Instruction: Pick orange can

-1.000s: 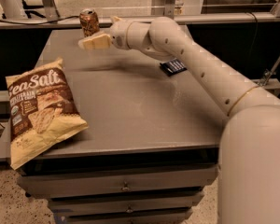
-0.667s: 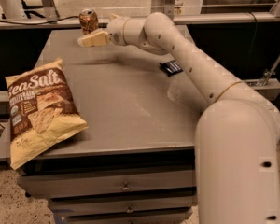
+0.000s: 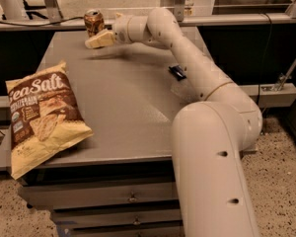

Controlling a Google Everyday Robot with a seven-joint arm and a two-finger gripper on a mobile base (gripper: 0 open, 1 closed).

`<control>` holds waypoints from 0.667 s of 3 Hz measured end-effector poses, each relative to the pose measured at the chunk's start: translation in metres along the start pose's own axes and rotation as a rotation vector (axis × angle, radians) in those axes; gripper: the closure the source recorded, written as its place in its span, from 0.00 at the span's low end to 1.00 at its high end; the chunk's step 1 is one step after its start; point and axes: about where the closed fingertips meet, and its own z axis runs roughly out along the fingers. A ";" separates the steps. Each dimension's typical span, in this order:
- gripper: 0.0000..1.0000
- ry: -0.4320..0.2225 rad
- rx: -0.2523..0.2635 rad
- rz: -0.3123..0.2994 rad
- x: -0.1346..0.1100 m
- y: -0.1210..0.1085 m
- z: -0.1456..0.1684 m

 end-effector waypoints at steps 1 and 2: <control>0.18 0.028 0.021 0.000 0.007 -0.016 0.009; 0.41 0.039 0.044 0.033 0.007 -0.027 0.008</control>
Offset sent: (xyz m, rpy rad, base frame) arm 0.0464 -0.0235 0.0057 -0.0014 0.0740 -0.1064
